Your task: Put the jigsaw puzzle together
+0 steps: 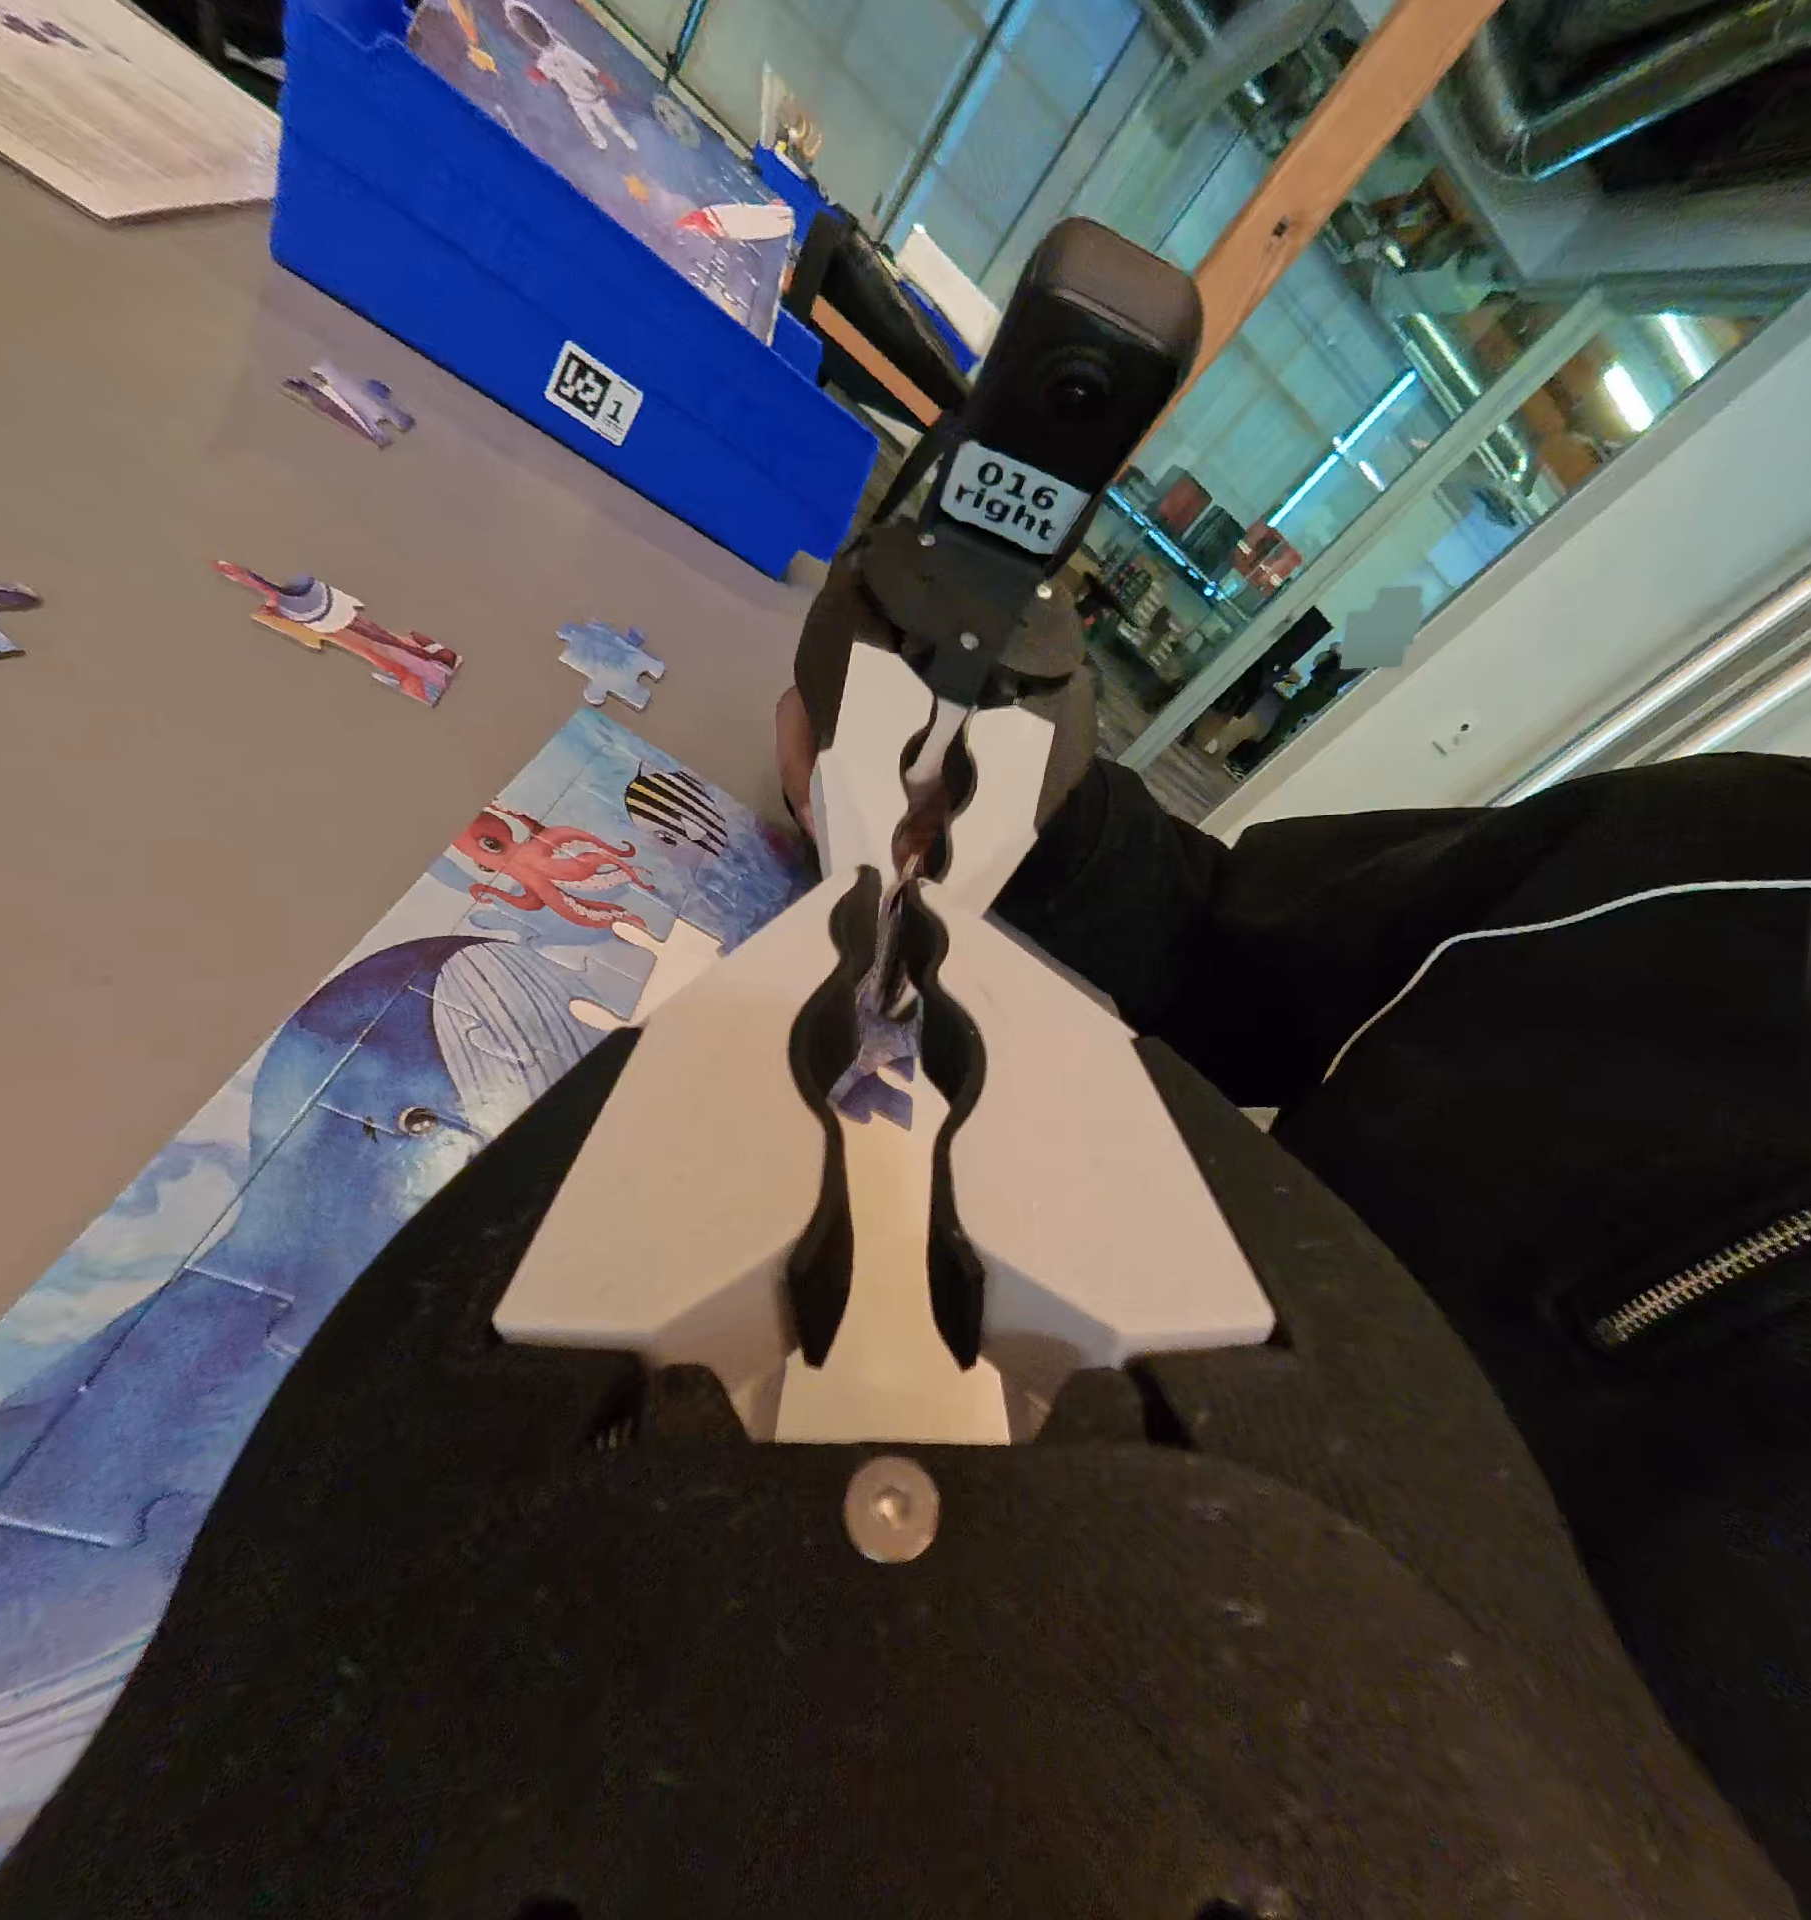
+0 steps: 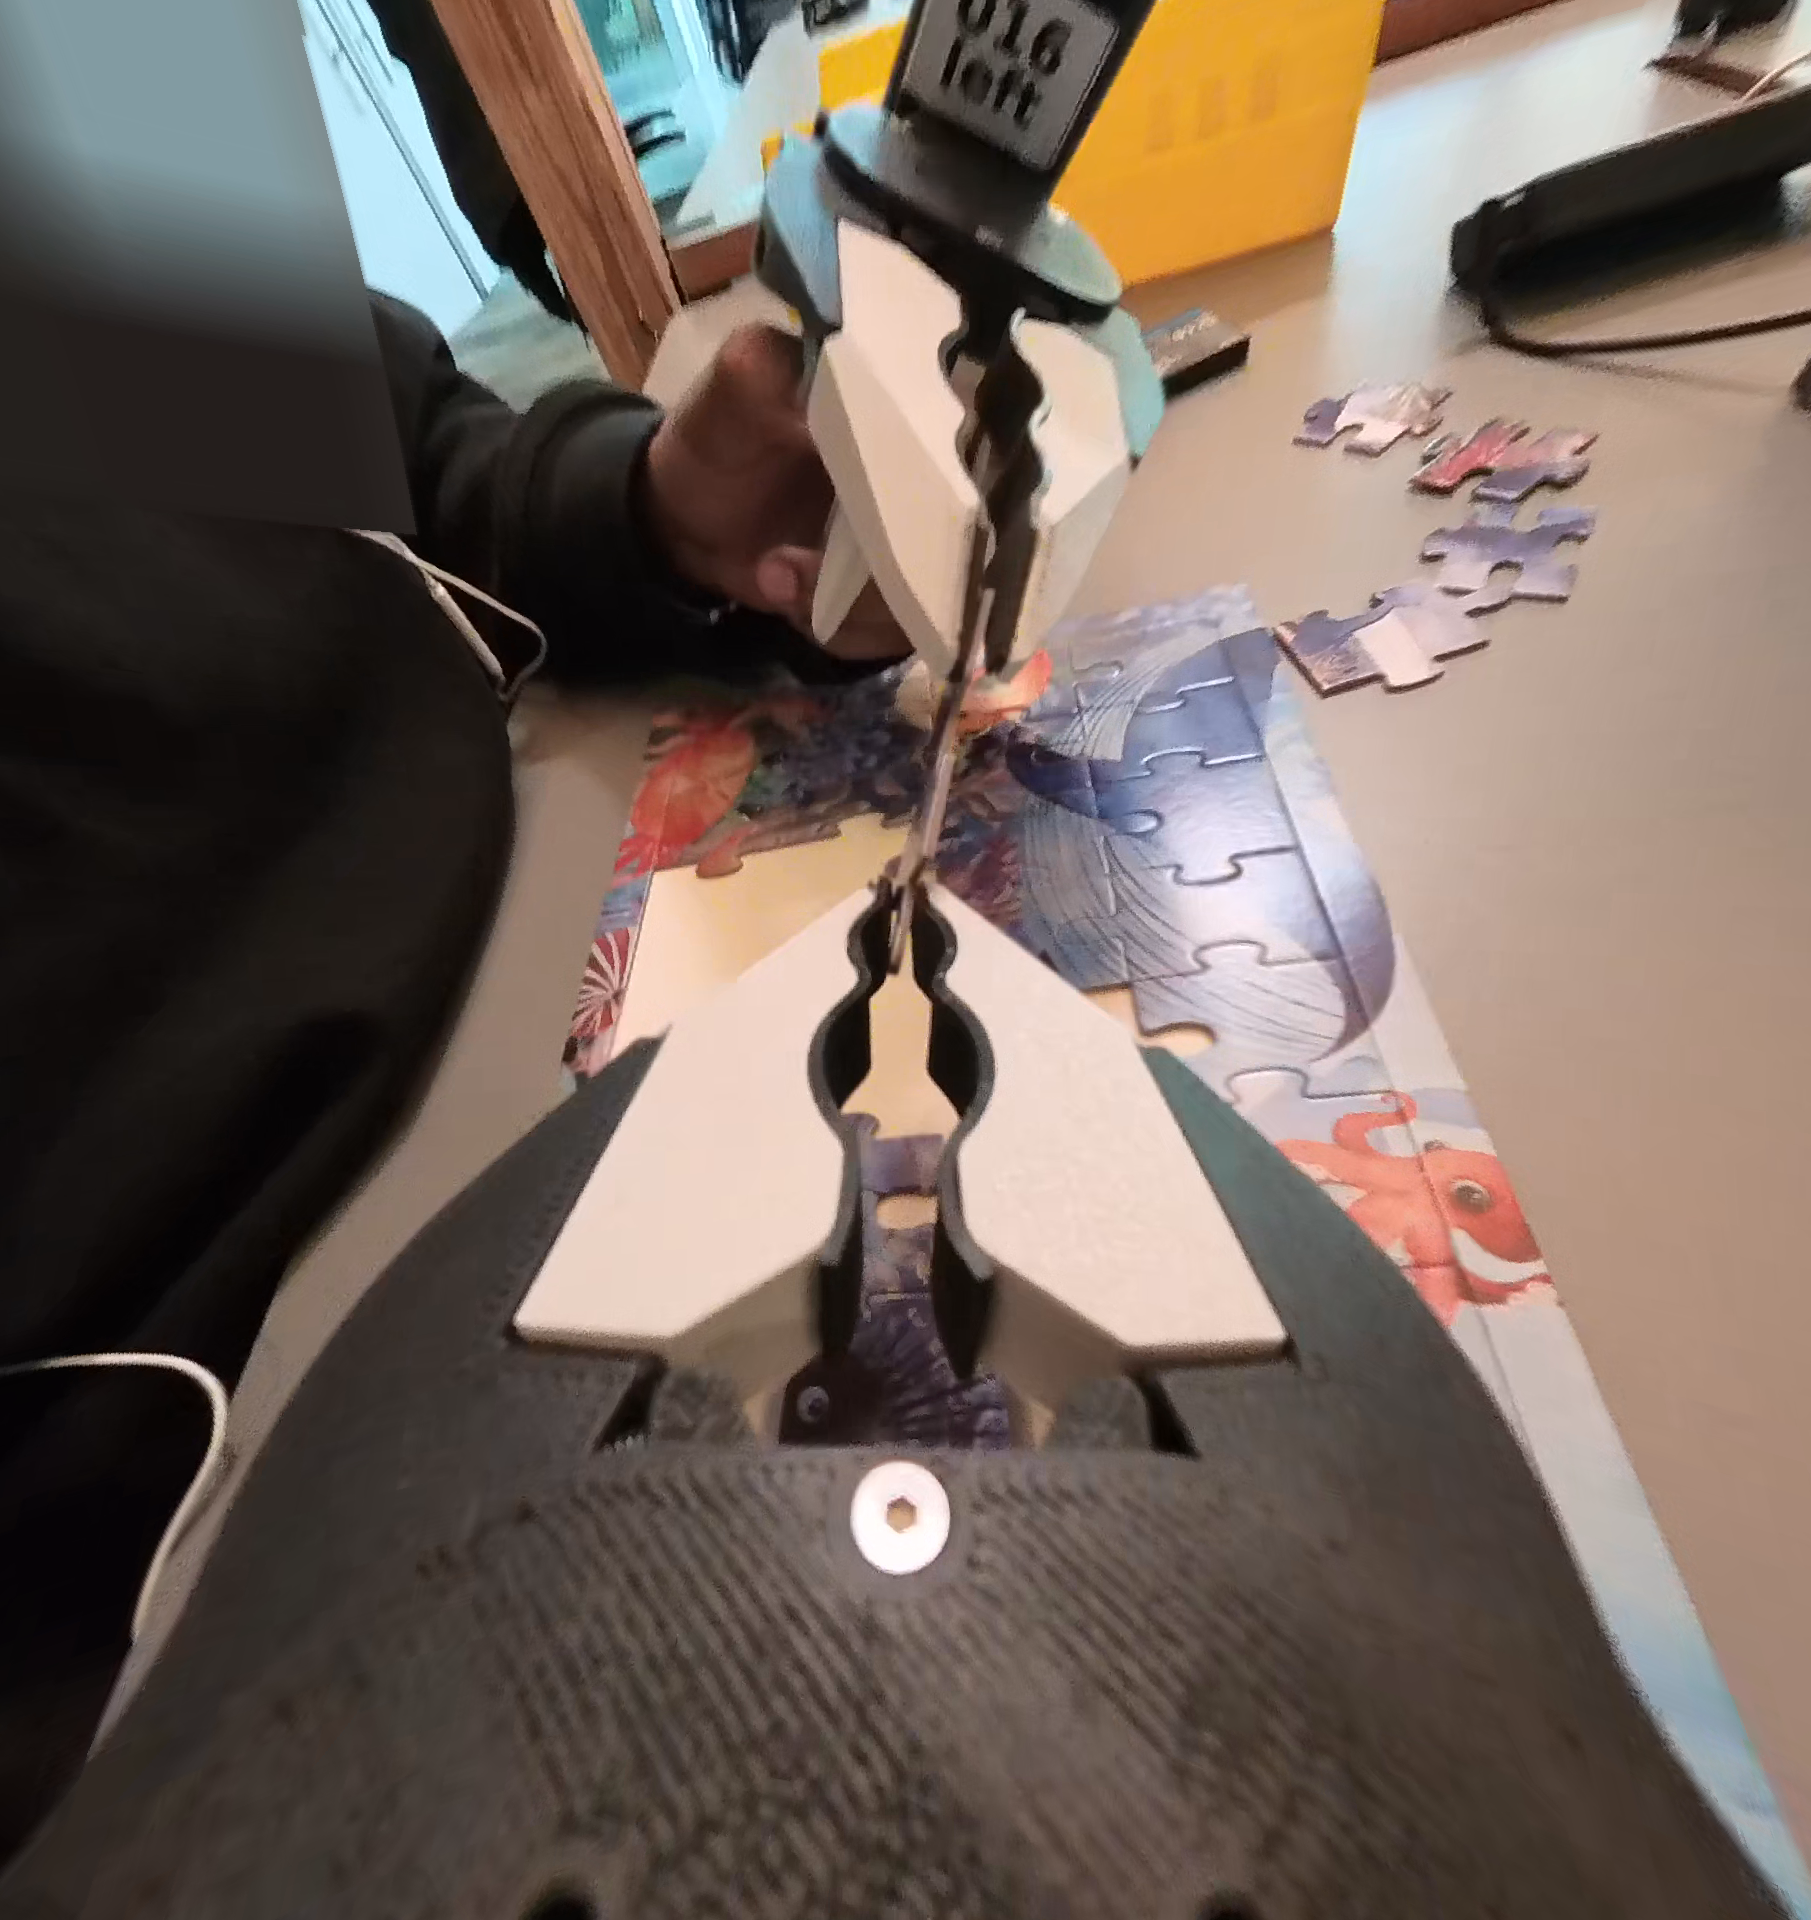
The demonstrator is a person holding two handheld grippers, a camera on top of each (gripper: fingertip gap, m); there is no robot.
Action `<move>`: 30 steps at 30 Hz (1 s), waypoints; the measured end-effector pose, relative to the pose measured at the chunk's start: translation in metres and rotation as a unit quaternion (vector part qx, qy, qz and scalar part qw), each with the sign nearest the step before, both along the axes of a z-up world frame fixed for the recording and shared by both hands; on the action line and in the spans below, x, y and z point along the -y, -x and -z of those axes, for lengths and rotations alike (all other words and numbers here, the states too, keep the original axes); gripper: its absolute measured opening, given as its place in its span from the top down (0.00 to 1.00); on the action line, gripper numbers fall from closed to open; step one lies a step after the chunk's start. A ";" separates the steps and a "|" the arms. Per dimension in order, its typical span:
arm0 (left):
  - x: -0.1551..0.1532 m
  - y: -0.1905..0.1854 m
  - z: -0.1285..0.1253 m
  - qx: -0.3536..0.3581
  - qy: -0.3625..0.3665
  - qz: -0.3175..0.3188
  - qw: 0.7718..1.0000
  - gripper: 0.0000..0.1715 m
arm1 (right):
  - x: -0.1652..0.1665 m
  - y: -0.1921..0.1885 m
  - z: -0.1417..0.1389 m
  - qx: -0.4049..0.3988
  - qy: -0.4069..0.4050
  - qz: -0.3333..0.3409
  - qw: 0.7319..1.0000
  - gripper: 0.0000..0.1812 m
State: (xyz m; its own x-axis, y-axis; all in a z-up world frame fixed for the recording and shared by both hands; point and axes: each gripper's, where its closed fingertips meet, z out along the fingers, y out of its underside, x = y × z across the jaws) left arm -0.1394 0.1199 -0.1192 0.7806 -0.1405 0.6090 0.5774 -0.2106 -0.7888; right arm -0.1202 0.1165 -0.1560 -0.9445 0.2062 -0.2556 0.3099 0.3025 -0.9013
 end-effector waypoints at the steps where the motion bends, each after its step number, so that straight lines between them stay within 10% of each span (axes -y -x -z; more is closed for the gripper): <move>1: 0.000 -0.001 -0.002 0.006 -0.007 0.004 1.000 1.00 | 0.002 -0.001 0.004 -0.005 -0.013 -0.002 1.000 1.00; 18: 0.004 0.003 -0.004 0.025 0.005 -0.006 1.000 1.00 | 0.016 -0.007 0.007 -0.003 -0.037 -0.004 0.999 0.83; 25: -0.002 -0.017 0.007 0.037 0.027 0.051 0.998 1.00 | 0.022 -0.013 0.012 0.026 -0.045 -0.014 0.999 0.99; 30: 0.007 0.014 0.006 -0.026 0.043 -0.039 0.998 0.72 | 0.017 -0.008 0.016 0.152 -0.044 0.039 0.987 1.00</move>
State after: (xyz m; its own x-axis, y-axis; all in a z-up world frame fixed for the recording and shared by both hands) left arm -0.1535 0.1128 -0.1251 0.8175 -0.0271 0.5752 0.5540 -0.2356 -0.7985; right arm -0.1119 0.0997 -0.1722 -0.8073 0.3094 -0.5025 0.5873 0.3391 -0.7349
